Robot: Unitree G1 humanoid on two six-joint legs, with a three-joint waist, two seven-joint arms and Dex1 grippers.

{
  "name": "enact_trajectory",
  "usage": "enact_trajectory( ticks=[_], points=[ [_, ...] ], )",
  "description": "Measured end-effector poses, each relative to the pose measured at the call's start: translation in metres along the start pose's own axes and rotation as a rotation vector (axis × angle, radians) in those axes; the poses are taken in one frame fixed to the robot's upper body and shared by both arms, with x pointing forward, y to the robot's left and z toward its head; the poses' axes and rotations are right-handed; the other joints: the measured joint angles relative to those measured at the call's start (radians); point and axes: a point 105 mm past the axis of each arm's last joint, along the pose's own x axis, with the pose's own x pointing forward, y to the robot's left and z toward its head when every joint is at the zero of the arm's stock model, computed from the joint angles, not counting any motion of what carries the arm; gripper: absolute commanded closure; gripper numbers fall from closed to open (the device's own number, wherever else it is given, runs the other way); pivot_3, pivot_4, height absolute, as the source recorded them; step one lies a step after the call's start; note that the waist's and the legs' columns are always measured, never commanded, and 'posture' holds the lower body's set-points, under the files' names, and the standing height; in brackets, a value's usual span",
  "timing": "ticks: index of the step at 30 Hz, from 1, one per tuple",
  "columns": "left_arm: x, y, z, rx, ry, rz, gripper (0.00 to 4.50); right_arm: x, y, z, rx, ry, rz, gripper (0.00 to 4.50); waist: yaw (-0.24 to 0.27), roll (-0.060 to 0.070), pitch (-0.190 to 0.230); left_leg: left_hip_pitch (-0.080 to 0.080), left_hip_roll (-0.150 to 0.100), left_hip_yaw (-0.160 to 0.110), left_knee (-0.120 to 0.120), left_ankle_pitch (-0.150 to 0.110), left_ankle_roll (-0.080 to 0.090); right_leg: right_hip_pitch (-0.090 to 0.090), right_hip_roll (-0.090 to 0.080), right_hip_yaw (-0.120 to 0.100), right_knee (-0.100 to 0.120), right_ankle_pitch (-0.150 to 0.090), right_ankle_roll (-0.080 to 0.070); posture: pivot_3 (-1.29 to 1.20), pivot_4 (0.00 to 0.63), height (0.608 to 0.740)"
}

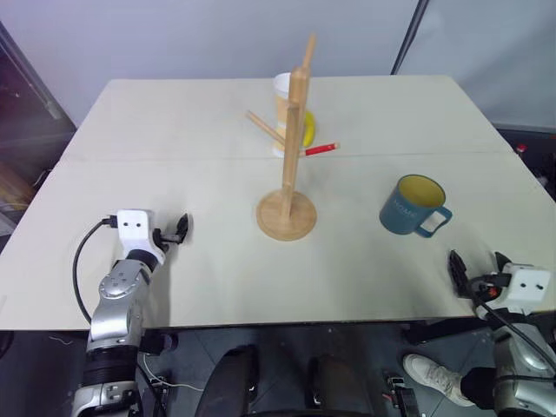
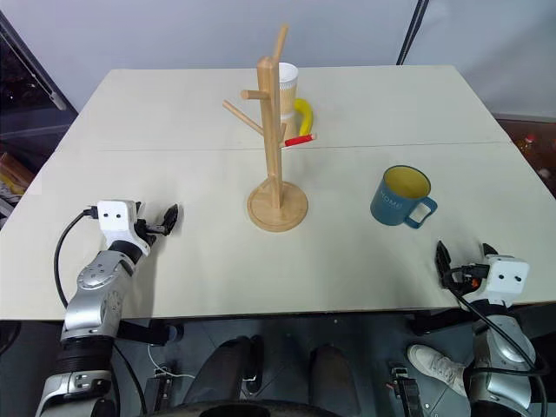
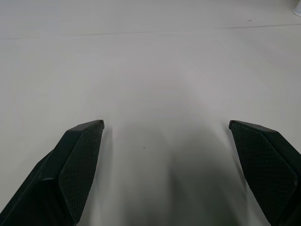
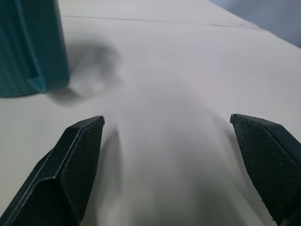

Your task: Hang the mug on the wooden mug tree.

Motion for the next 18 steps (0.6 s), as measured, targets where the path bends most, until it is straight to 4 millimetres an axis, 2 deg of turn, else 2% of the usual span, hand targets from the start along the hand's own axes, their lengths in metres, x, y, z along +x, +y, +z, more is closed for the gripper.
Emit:
enact_trajectory(
  ticks=[13, 18],
  points=[
    [0.000, -0.002, 0.000, 0.002, 0.000, -0.014, 0.00, -0.003, 0.005, 0.005, -0.006, 0.016, 0.006, 0.05, 0.001, 0.000, 0.000, 0.000, 0.000, 0.000, 0.000, 0.000, 0.000, 0.000, 0.000, 0.000, 0.000, 0.000, 0.000, 0.00, 0.150, 0.740],
    [-0.008, -0.009, 0.002, -0.002, -0.021, -0.109, 0.00, -0.003, 0.015, 0.011, -0.016, 0.007, 0.050, 0.05, 0.000, 0.001, 0.000, 0.000, 0.000, 0.000, 0.000, 0.000, 0.000, 0.000, 0.000, 0.000, -0.001, -0.001, -0.002, 0.00, 0.150, 0.740]
  ],
)
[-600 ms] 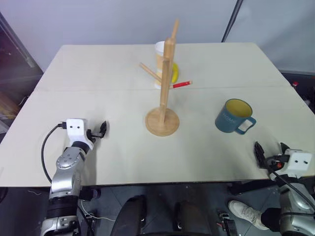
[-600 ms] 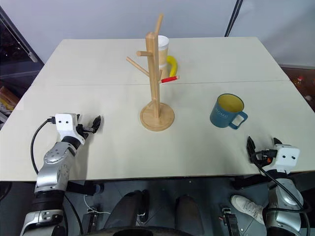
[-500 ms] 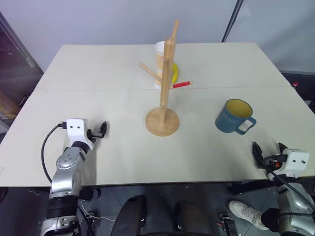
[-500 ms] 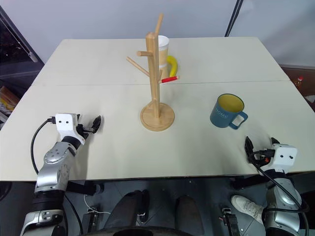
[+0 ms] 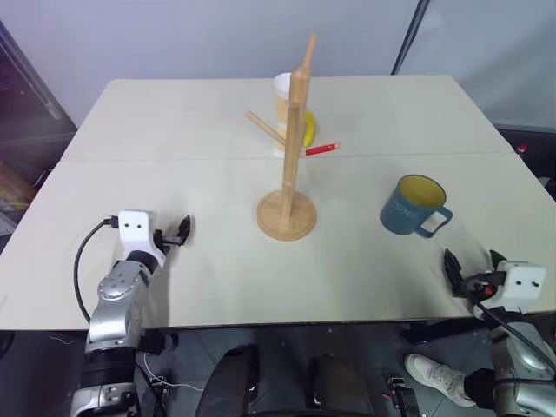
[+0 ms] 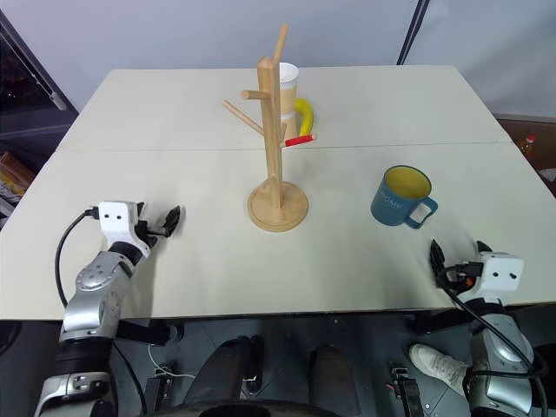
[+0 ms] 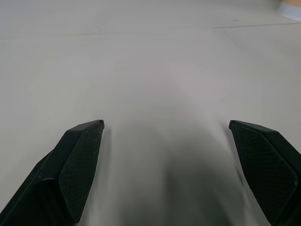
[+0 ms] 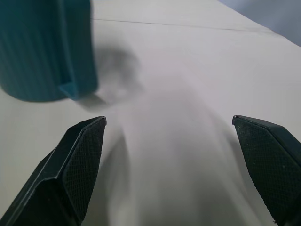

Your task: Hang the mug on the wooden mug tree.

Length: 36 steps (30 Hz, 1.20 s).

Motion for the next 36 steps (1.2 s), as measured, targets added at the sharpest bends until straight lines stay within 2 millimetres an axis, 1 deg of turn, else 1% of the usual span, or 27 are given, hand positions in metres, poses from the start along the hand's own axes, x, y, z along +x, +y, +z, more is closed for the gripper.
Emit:
enact_trajectory(
  ticks=[4, 6, 7, 8, 11, 13, 15, 17, 19, 23, 28, 32, 36],
  points=[
    [-0.010, -0.025, 0.011, 0.021, -0.041, -0.209, 0.00, -0.002, 0.017, 0.002, -0.009, -0.002, 0.097, 0.05, 0.001, 0.001, 0.000, 0.000, 0.000, 0.000, 0.000, 0.000, 0.000, 0.000, 0.000, 0.000, -0.001, -0.001, -0.001, 0.00, 0.150, 0.740],
    [-0.021, -0.047, 0.014, 0.049, -0.044, -0.377, 0.00, -0.005, 0.027, 0.004, -0.022, -0.001, 0.163, 0.05, 0.000, 0.002, -0.001, 0.000, 0.000, 0.000, -0.001, 0.000, 0.000, 0.000, -0.001, 0.001, -0.002, -0.001, -0.002, 0.00, 0.150, 0.740],
    [-0.030, -0.064, 0.015, 0.050, -0.045, -0.487, 0.00, -0.007, 0.032, 0.004, -0.027, 0.002, 0.190, 0.05, 0.000, 0.002, -0.001, 0.000, 0.000, 0.000, -0.001, 0.000, 0.000, 0.000, -0.001, 0.001, -0.003, -0.001, -0.002, 0.00, 0.150, 0.740],
    [-0.031, -0.067, 0.015, 0.047, -0.045, -0.509, 0.00, -0.007, 0.032, 0.004, -0.028, 0.002, 0.194, 0.05, 0.000, 0.003, -0.001, 0.000, 0.000, 0.000, -0.001, 0.000, 0.000, 0.000, -0.001, 0.001, -0.003, -0.001, -0.002, 0.00, 0.150, 0.740],
    [-0.047, -0.096, 0.016, 0.055, -0.023, -0.710, 0.00, -0.004, 0.035, 0.006, -0.021, -0.013, 0.187, 0.05, -0.002, 0.004, -0.002, 0.000, 0.000, 0.000, -0.001, 0.000, 0.000, 0.000, -0.001, 0.001, -0.003, -0.002, -0.005, 0.00, 0.150, 0.740],
    [-0.055, -0.116, 0.020, 0.070, -0.024, -0.834, 0.00, 0.004, 0.036, 0.013, 0.000, -0.050, 0.153, 0.05, -0.004, 0.005, -0.002, 0.000, 0.000, 0.000, -0.001, -0.001, -0.001, 0.000, -0.001, 0.001, -0.003, -0.002, -0.005, 0.00, 0.150, 0.740],
    [-0.061, -0.133, 0.025, 0.077, -0.034, -0.921, 0.00, 0.011, 0.036, 0.018, 0.009, -0.078, 0.126, 0.05, -0.003, 0.007, -0.003, 0.000, 0.000, 0.000, -0.001, -0.001, 0.000, 0.000, -0.001, 0.001, -0.003, -0.002, -0.005, 0.00, 0.150, 0.740],
    [-0.064, -0.144, 0.028, 0.083, -0.041, -0.973, 0.00, 0.016, 0.035, 0.021, 0.003, -0.089, 0.106, 0.05, 0.000, 0.007, -0.003, 0.000, 0.000, 0.000, -0.001, 0.000, 0.000, 0.000, 0.000, 0.001, -0.003, -0.002, -0.005, 0.00, 0.150, 0.740],
    [-0.064, -0.151, 0.032, 0.091, -0.053, -1.002, 0.00, 0.019, 0.034, 0.020, 0.001, -0.087, 0.093, 0.05, 0.000, 0.007, -0.003, 0.000, 0.000, 0.000, -0.001, 0.000, 0.000, 0.000, 0.000, 0.001, -0.003, -0.002, -0.005, 0.00, 0.150, 0.740],
    [-0.063, -0.156, 0.039, 0.096, -0.079, -1.015, 0.00, 0.024, 0.032, 0.018, -0.004, -0.080, 0.062, 0.05, -0.001, 0.007, -0.003, 0.000, 0.000, 0.000, -0.001, 0.000, 0.000, 0.000, 0.000, 0.001, -0.002, -0.002, -0.005, 0.00, 0.150, 0.740],
    [-0.065, -0.163, 0.039, 0.084, -0.084, -1.037, 0.00, 0.029, 0.028, 0.017, -0.015, -0.078, 0.021, 0.05, 0.000, 0.007, -0.003, 0.000, 0.000, 0.000, -0.001, 0.000, 0.000, 0.000, 0.000, 0.001, -0.002, -0.002, -0.004, 0.00, 0.150, 0.740],
    [-0.065, -0.163, 0.039, 0.084, -0.085, -1.035, 0.00, 0.031, 0.024, 0.014, -0.017, -0.073, -0.003, 0.05, -0.001, 0.007, -0.003, 0.000, 0.000, 0.000, -0.001, 0.000, 0.001, 0.000, 0.000, 0.000, -0.002, -0.002, -0.004, 0.00, 0.150, 0.740],
    [-0.067, -0.168, 0.043, 0.086, -0.105, -1.045, 0.00, 0.036, 0.022, 0.013, -0.020, -0.073, -0.025, 0.05, -0.001, 0.007, -0.003, 0.000, 0.000, 0.000, -0.001, 0.000, 0.001, 0.000, 0.001, 0.000, -0.002, -0.002, -0.004, 0.00, 0.150, 0.740]
  ],
)
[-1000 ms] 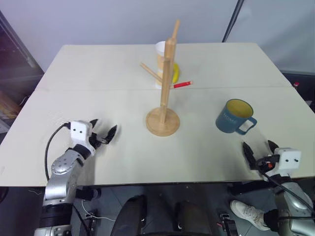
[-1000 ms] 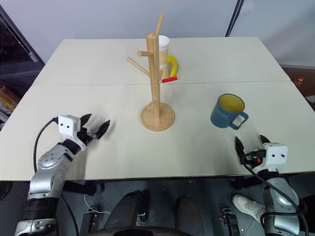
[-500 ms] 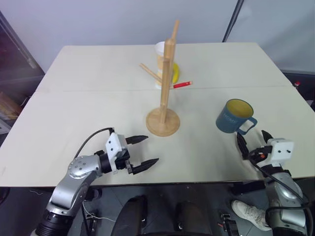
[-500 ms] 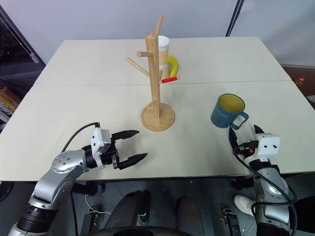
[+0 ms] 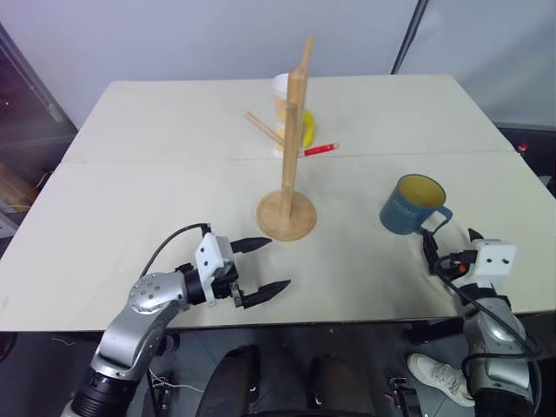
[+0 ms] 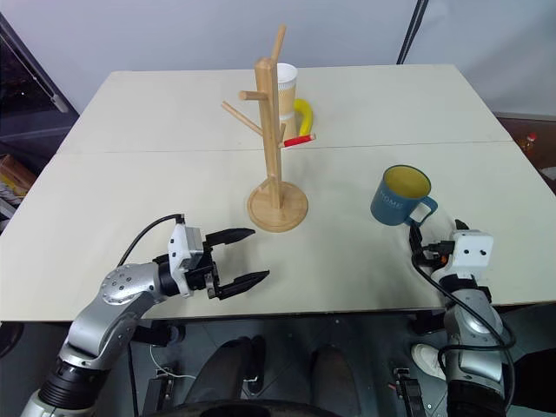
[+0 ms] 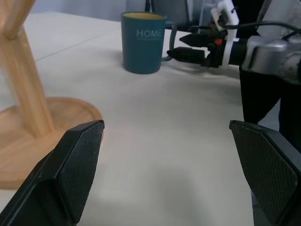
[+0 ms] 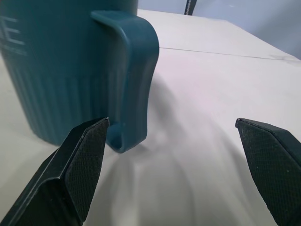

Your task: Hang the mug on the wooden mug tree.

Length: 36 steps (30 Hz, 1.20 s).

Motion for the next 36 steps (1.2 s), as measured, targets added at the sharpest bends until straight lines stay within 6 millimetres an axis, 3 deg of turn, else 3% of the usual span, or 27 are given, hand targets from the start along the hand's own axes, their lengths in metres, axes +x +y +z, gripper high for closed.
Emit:
enact_trajectory(
  ticks=[14, 17, 23, 24, 32, 34, 36],
  points=[
    [0.009, 0.000, 0.017, 0.021, -0.021, -0.016, 0.00, 0.019, 0.003, -0.002, -0.010, -0.001, -0.072, 0.05, -0.001, 0.000, 0.000, 0.000, 0.000, 0.000, 0.000, 0.000, 0.000, 0.000, 0.001, -0.001, 0.001, 0.000, 0.001, 0.00, 0.150, 0.740],
    [0.010, 0.001, 0.018, 0.023, -0.025, -0.009, 0.00, 0.021, 0.007, -0.001, -0.002, -0.003, -0.063, 0.89, -0.002, 0.000, 0.000, 0.000, 0.000, 0.000, 0.000, 0.000, 0.000, 0.000, 0.001, -0.001, 0.001, 0.000, 0.001, 0.00, 0.150, 0.740],
    [0.010, 0.001, 0.018, 0.022, -0.029, -0.005, 0.00, 0.023, 0.016, -0.003, 0.029, 0.006, -0.020, 4.18, -0.001, 0.000, 0.000, 0.000, 0.000, 0.000, 0.001, 0.000, 0.000, 0.001, 0.001, -0.001, 0.001, 0.001, 0.002, 0.00, 0.150, 0.740],
    [0.010, 0.002, 0.018, 0.022, -0.029, -0.005, 0.00, 0.024, 0.017, 0.000, 0.038, -0.004, -0.018, 4.46, -0.001, 0.000, 0.000, 0.000, 0.000, 0.000, 0.001, 0.000, 0.000, 0.000, 0.001, -0.002, 0.001, 0.001, 0.002, 0.00, 0.150, 0.740],
    [0.011, 0.001, 0.019, 0.020, -0.036, -0.002, 0.00, 0.019, 0.030, 0.004, 0.005, 0.005, 0.070, 4.46, 0.000, 0.001, 0.000, 0.000, 0.000, 0.000, 0.001, 0.000, 0.000, 0.000, 0.001, -0.001, 0.001, 0.001, 0.002, 0.00, 0.150, 0.740],
    [0.011, 0.002, 0.019, 0.020, -0.036, 0.003, 0.00, 0.016, 0.042, 0.015, -0.073, -0.018, 0.168, 4.46, -0.002, 0.002, 0.001, 0.000, 0.000, 0.000, 0.001, 0.000, 0.000, 0.000, 0.002, -0.001, 0.001, 0.001, 0.001, 0.00, 0.150, 0.740],
    [0.011, 0.003, 0.019, 0.024, -0.036, 0.008, 0.00, 0.014, 0.060, 0.038, -0.206, -0.079, 0.325, 4.46, -0.005, 0.003, 0.002, 0.000, 0.000, 0.000, 0.001, 0.000, 0.000, 0.000, 0.002, -0.001, 0.002, 0.000, 0.001, 0.00, 0.150, 0.740]
  ],
)
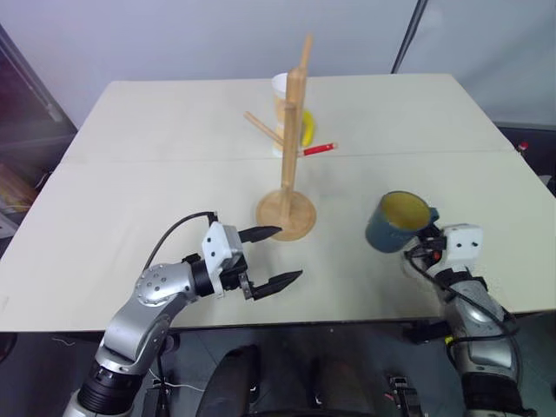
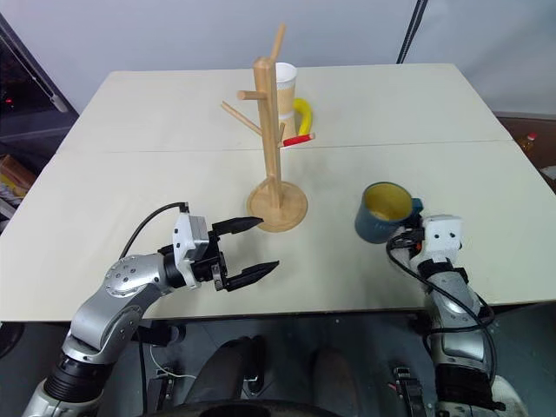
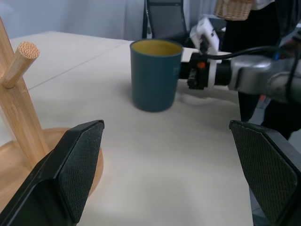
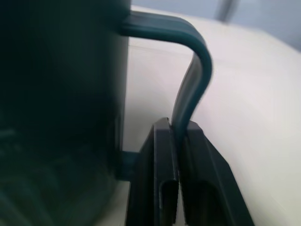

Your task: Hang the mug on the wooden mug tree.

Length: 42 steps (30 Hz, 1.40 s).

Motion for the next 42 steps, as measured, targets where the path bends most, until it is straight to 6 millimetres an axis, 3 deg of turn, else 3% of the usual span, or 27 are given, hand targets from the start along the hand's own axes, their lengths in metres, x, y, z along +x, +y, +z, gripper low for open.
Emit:
enact_trajectory(
  ticks=[3, 6, 10, 13, 19, 28, 42],
  points=[
    [-0.001, 0.001, 0.000, 0.008, 0.003, 0.003, 0.00, 0.007, 0.027, 0.051, -0.227, -0.134, 0.261, 4.46, -0.001, 0.000, 0.000, 0.000, 0.001, 0.000, 0.000, 0.000, 0.000, 0.000, 0.001, 0.000, 0.000, 0.000, 0.000, 0.00, 0.150, 0.740],
    [-0.003, 0.002, 0.001, 0.014, 0.004, 0.008, 0.00, 0.015, 0.044, 0.095, -0.329, -0.264, 0.378, 4.46, 0.002, -0.001, 0.000, 0.000, 0.000, 0.000, 0.001, 0.000, 0.000, 0.000, 0.000, -0.001, 0.000, 0.000, 0.000, 0.00, 0.150, 0.740],
    [-0.005, 0.006, 0.002, 0.024, 0.003, 0.022, 0.00, 0.026, 0.048, 0.129, -0.414, -0.331, 0.440, 4.46, 0.010, -0.003, 0.001, -0.001, 0.000, -0.001, 0.001, 0.000, 0.000, 0.001, -0.001, -0.001, -0.001, 0.000, 0.000, 0.00, 0.150, 0.740],
    [-0.007, 0.011, 0.004, 0.029, -0.004, 0.044, 0.00, 0.033, 0.049, 0.141, -0.424, -0.338, 0.477, 4.46, 0.009, -0.004, 0.002, -0.001, 0.000, -0.001, 0.001, 0.000, 0.000, 0.001, -0.001, -0.002, -0.002, 0.000, 0.001, 0.00, 0.150, 0.740],
    [-0.010, 0.022, 0.017, 0.060, -0.039, 0.075, 0.00, 0.047, 0.045, 0.150, -0.390, -0.327, 0.526, 4.46, 0.006, -0.004, 0.002, -0.001, 0.000, -0.001, 0.000, 0.000, 0.000, 0.000, -0.001, -0.002, -0.001, 0.001, 0.001, 0.00, 0.150, 0.740],
    [-0.013, 0.024, 0.016, 0.056, -0.037, 0.093, 0.00, 0.065, 0.040, 0.148, -0.321, -0.298, 0.598, 4.46, 0.006, -0.004, 0.002, -0.001, 0.000, -0.001, 0.000, 0.000, 0.000, 0.000, -0.001, -0.002, -0.001, 0.001, 0.003, 0.00, 0.150, 0.740],
    [-0.017, 0.032, 0.034, 0.037, -0.110, 0.134, 0.00, 0.092, 0.053, 0.144, -0.187, -0.257, 0.715, 4.46, 0.005, -0.003, 0.002, -0.001, 0.000, -0.001, 0.000, 0.000, 0.000, 0.000, -0.001, -0.002, -0.001, 0.002, 0.003, 0.00, 0.150, 0.740]
  ],
)
